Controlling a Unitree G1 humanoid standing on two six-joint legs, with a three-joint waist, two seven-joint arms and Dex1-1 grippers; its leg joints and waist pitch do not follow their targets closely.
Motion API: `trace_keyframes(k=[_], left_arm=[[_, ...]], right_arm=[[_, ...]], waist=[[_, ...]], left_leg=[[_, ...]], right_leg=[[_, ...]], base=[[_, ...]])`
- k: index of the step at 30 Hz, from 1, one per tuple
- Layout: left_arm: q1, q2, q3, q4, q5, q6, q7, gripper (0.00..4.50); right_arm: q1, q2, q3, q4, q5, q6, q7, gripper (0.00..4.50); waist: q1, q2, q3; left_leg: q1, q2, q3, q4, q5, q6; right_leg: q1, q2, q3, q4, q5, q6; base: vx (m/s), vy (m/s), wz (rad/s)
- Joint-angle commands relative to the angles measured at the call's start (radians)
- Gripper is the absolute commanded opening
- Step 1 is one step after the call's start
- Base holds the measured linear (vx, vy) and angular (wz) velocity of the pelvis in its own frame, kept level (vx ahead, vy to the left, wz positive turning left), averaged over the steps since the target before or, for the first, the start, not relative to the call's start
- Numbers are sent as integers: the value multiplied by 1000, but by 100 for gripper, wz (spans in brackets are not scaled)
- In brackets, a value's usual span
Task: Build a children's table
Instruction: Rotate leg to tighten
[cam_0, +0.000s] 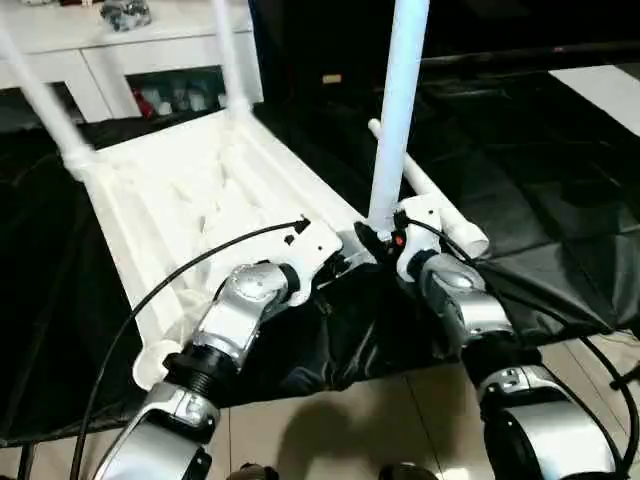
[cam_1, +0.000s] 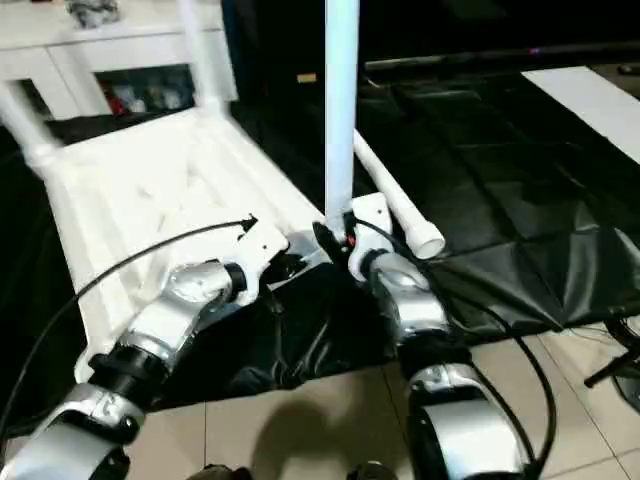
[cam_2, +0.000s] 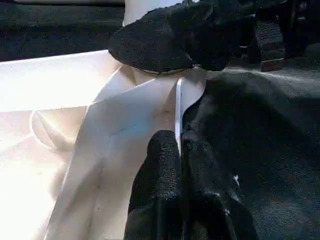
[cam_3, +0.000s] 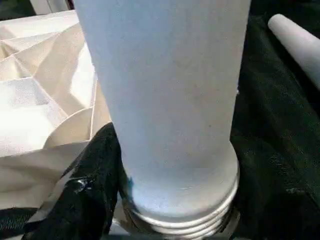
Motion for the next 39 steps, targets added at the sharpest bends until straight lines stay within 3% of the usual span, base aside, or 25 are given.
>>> trace_keyframes(k=[1,7,10,14,19,25,26,28,34,39], left_arm=[[-31,-49,-10,-60,-39,-41,9,0],[-19,-32,-13,-78,-41,-51,-48,0],[-6,-17,-17,-88,-54,-62,-78,0],[4,-2,-15,-93,-59,-69,-95,0],[25,30,-10,-115,-73,-88,-149,0],[49,77,-24,-148,-117,-127,-290,0],[60,113,-38,-160,-130,-141,-364,0],[65,138,-44,-160,-138,-150,-412,0],[70,185,-53,-148,-154,-171,-516,0],[61,227,-62,-123,-162,-189,-594,0]], right_arm=[[9,68,47,56,-19,11,42,311],[-8,54,33,64,-8,-36,83,372],[-1,28,43,42,-19,-77,102,399],[20,-2,41,-3,-31,-102,113,437],[94,-64,58,-122,-21,-106,227,437],[160,-135,125,-220,-11,-58,436,437],[191,-180,160,-285,6,-20,551,437],[209,-211,176,-337,32,17,633,437],[228,-280,212,-418,55,77,777,437],[239,-351,260,-465,51,126,901,421]], waist=[[8,-12,-79],[9,-10,-76],[11,-14,-78],[19,-11,-79],[26,-7,-78],[37,-5,-74],[44,-6,-74],[47,-8,-73],[66,-5,-73],[67,-8,-74]], left_leg=[[18,32,-17,-60,-250,74],[21,35,-18,-64,-290,61],[22,36,-16,-62,-276,63],[22,36,-14,-60,-246,76],[22,37,-15,-60,-255,85],[27,41,-16,-64,-303,63],[30,44,-14,-64,-307,60],[31,43,-14,-65,-313,61],[34,47,-13,-67,-315,44],[29,46,-15,-67,-303,42]], right_leg=[[51,-44,22,-70,-217,-227],[50,-44,20,-74,-257,-224],[51,-44,20,-71,-226,-231],[53,-43,21,-67,-186,-240],[54,-43,19,-68,-192,-235],[50,-42,19,-74,-270,-218],[47,-41,20,-73,-274,-213],[48,-38,19,-75,-281,-210],[42,-43,23,-73,-296,-204],[47,-45,24,-70,-292,-202]], base=[[0,0,0],[0,0,0],[0,0,0],[0,0,0],[0,0,0],[0,0,0],[0,0,0],[0,0,0],[0,0,0],[0,0,0]])
